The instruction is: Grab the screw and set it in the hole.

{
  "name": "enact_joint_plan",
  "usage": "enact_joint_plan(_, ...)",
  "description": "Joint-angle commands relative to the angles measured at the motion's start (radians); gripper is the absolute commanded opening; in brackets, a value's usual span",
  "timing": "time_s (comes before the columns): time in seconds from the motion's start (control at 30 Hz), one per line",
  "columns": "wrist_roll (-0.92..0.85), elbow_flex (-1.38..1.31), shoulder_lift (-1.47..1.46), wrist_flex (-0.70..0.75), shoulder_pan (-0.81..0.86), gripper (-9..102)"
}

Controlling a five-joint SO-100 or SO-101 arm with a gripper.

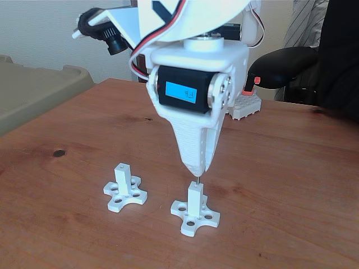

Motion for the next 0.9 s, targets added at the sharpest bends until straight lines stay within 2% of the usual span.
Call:
enact_joint_plan(0.0,0.008,-0.083,0.035,-0.017,-0.011,-4)
enact_joint_plan(0.87,0.000,-0.081,0.026,-0.017,0.006,-4)
